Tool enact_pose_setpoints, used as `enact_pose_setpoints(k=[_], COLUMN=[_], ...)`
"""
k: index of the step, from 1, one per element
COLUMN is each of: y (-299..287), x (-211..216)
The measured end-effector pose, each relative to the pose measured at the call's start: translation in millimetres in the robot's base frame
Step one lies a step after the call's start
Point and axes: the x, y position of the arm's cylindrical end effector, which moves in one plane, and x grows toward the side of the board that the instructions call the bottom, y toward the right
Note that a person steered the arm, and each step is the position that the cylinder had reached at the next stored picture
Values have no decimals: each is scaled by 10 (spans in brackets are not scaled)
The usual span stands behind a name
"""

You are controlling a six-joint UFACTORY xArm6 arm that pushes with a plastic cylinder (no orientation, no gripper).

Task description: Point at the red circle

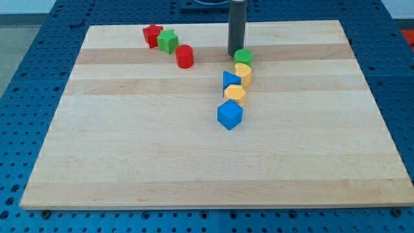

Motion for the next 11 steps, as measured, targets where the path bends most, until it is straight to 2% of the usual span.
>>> enact_pose_setpoints(k=[4, 6, 8, 9, 11], y=[-57, -571, -629, -988, -1901], x=[24, -76, 387, 539, 524])
